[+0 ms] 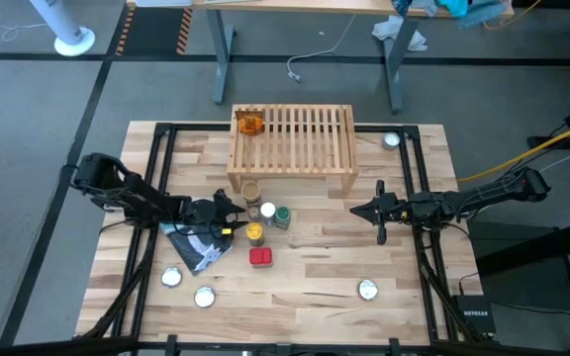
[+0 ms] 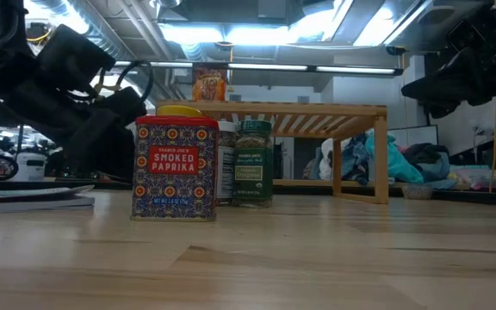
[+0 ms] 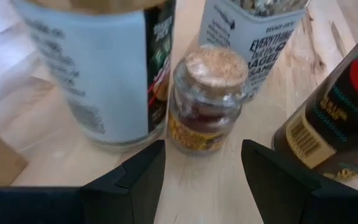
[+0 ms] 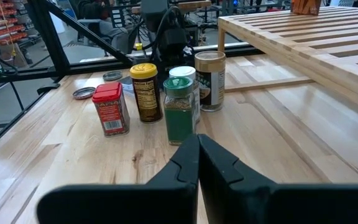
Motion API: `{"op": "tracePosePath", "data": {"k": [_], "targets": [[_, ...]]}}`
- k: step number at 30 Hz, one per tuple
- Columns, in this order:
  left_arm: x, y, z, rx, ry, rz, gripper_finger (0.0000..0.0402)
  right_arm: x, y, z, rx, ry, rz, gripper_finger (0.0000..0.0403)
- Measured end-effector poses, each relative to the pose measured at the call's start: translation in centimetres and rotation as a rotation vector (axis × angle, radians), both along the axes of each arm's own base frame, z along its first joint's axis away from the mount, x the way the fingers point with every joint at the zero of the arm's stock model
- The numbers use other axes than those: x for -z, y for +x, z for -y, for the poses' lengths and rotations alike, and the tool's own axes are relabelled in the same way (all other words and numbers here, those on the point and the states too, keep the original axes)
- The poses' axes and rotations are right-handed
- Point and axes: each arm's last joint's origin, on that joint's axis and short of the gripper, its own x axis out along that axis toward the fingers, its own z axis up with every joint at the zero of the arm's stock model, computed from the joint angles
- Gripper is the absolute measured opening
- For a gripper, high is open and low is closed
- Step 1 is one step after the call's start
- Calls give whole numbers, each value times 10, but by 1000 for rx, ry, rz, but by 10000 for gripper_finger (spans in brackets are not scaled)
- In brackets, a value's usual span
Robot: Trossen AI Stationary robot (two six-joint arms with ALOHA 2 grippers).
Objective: Shelf spices
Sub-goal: Put the transparent seasoning bottle on the shelf
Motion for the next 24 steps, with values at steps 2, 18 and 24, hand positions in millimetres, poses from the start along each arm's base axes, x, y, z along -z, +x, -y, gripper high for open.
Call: {"op": "tracePosePath", "data": {"k": [2,18,24], "targets": [[0,3,-1,5,-5,0,206,0,0,0,0,0,0,8],[1,27,-4,84,-8,-12,206,0,0,0,0,0,-1,8],[0,37,-5,106,26,-14,206,0,0,0,0,0,-1,8]]}}
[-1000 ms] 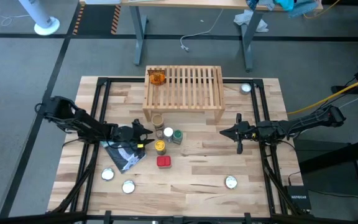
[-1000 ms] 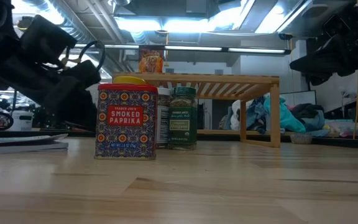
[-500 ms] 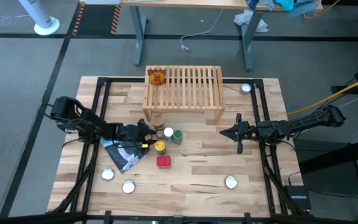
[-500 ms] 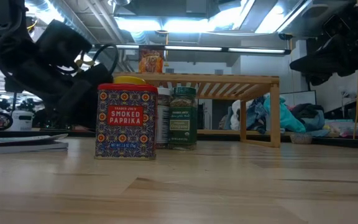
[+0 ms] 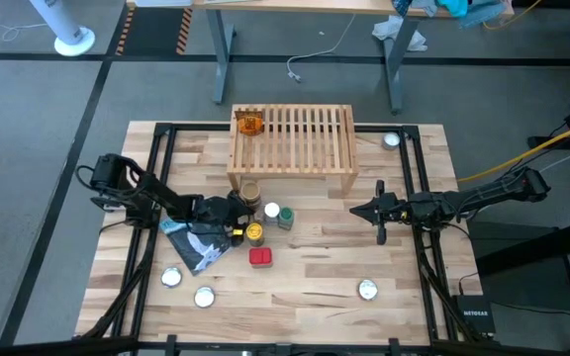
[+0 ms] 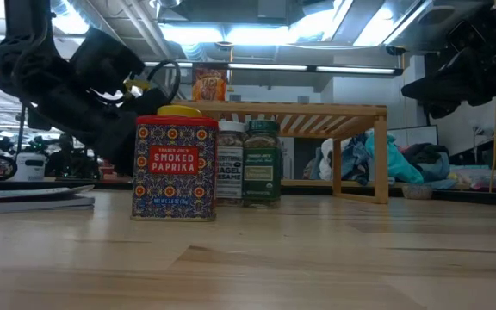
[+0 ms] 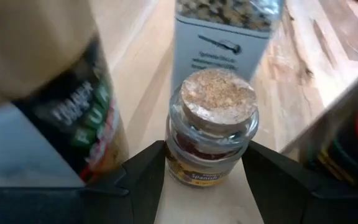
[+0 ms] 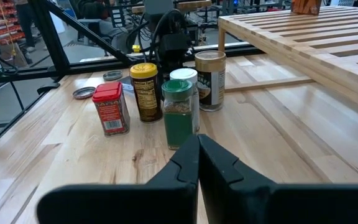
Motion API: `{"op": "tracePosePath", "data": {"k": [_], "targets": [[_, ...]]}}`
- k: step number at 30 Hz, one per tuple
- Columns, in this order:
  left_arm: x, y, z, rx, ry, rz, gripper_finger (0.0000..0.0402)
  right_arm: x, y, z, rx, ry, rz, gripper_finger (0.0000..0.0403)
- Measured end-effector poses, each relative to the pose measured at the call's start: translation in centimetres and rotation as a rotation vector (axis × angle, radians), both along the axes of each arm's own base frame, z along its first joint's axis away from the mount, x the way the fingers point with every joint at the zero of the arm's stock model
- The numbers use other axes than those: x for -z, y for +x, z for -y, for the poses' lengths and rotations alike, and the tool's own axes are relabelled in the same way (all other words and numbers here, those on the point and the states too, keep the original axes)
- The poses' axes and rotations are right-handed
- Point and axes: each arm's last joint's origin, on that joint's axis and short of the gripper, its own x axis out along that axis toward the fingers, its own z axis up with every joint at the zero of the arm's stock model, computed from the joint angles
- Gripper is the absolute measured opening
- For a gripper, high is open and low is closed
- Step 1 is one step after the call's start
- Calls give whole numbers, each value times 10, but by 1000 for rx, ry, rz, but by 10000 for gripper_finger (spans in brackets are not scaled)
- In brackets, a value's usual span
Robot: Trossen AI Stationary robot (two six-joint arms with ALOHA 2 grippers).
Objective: Shelf spices
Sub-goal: Put the transparent seasoning bottle on the shelf
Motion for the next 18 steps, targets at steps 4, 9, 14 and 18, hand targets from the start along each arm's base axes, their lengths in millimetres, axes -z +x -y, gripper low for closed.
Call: {"op": "tracePosePath", "data": {"k": [4,9,14,18], "targets": [[2,2,-4,-17,1,-10,206,0,0,0,0,0,0,8],[5,2,-7,-29,5,-22,205,0,0,0,0,0,0,8],[5,2,-7,-29,4,-21,205,0,0,0,0,0,0,8],[5,2,-7,-29,4,-18,205,1,0,0,0,-2,-7,8]]}}
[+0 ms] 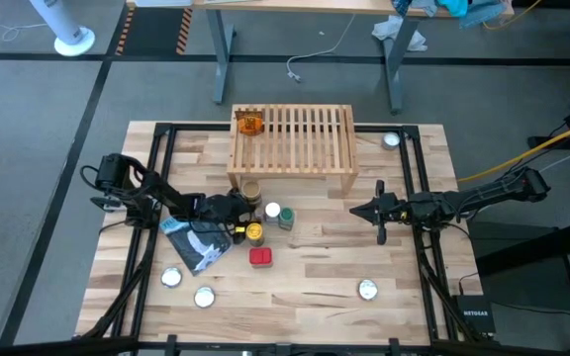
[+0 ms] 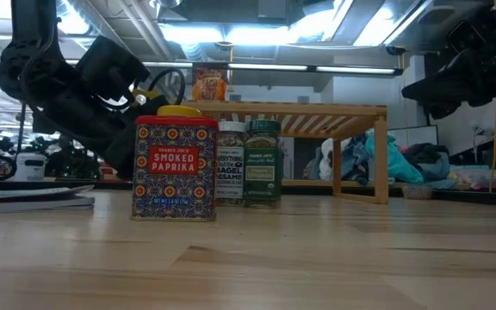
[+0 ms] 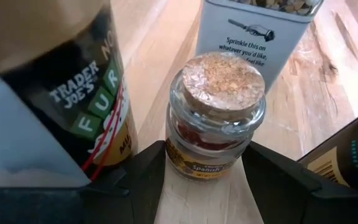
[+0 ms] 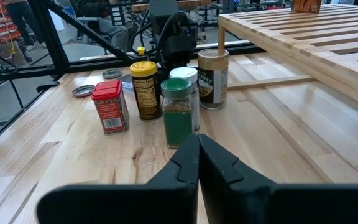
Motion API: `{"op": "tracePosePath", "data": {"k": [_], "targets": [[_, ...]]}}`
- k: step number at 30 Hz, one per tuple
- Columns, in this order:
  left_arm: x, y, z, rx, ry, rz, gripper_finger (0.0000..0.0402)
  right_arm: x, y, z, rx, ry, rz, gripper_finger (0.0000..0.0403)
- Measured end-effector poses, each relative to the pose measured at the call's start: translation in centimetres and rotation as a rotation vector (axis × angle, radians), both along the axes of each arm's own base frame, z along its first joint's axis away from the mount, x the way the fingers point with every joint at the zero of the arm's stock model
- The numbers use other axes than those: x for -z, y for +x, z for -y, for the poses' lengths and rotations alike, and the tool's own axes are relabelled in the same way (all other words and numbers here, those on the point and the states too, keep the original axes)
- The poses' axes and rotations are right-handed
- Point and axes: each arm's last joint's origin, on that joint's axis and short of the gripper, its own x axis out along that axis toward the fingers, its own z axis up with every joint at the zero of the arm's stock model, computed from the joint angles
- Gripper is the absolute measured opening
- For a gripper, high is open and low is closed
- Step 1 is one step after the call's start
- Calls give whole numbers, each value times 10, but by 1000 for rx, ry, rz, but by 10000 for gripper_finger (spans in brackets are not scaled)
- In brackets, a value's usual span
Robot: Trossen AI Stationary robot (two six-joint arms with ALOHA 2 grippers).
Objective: Shelf spices
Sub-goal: Put the transparent seasoning bottle on the shelf
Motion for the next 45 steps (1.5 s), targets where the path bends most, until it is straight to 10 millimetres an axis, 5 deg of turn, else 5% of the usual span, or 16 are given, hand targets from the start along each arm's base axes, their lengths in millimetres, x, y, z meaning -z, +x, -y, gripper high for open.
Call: {"op": "tracePosePath", "data": {"k": [34,45], "targets": [[-6,4,4,80,-19,69,205,5,-1,0,-7,-12,-57,8],[-7,4,5,70,-42,78,149,5,-1,0,-7,-12,-58,8]]}}
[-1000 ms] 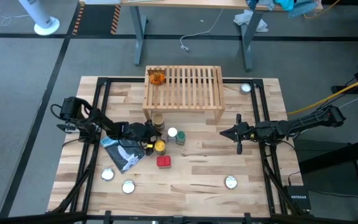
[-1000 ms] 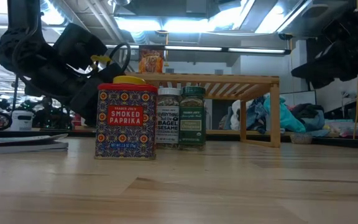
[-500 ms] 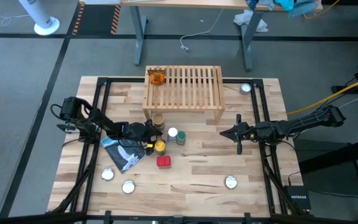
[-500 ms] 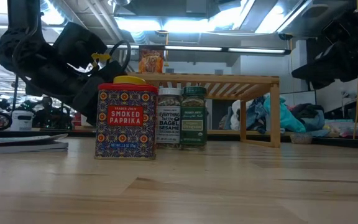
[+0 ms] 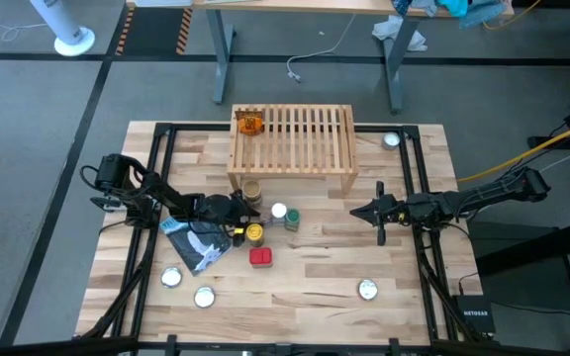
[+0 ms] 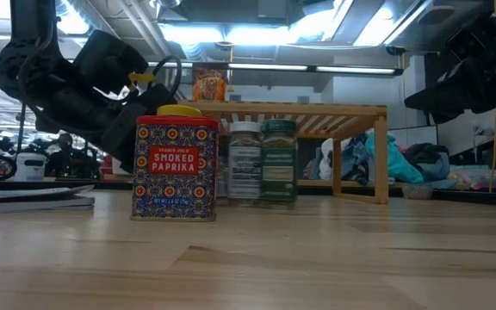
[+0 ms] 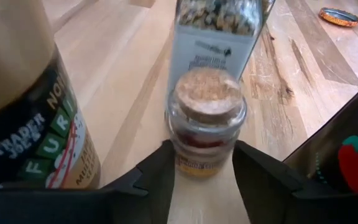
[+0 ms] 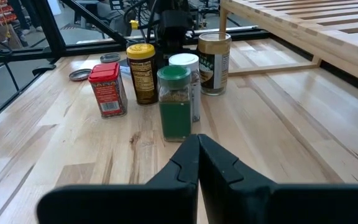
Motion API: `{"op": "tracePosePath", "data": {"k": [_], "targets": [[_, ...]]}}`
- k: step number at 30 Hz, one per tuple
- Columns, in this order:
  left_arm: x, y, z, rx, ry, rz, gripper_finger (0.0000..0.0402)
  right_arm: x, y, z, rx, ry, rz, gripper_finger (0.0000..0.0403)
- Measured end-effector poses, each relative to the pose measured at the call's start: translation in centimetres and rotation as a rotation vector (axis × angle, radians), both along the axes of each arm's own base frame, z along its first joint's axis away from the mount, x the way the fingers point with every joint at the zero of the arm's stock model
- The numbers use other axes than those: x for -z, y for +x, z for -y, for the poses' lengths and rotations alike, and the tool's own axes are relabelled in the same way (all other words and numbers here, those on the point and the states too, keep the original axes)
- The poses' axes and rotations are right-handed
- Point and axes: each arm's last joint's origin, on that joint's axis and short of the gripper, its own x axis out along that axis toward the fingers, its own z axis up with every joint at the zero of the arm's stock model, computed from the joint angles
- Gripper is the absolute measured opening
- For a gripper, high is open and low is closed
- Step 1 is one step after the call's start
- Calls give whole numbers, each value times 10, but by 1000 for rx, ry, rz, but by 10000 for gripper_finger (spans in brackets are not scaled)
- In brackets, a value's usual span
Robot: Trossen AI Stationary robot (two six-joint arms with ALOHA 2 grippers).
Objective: Shelf spices
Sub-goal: Put the transparent seasoning bottle on the shelf
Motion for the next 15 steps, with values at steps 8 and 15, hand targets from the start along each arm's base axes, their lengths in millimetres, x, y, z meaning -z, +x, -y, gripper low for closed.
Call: {"op": "tracePosePath", "data": {"k": [8,15], "targets": [[0,0,1,-4,-55,-1,153,1,0,0,0,-2,-7,8],[1,0,1,-5,-57,-7,154,2,0,0,0,-6,-16,8]]}}
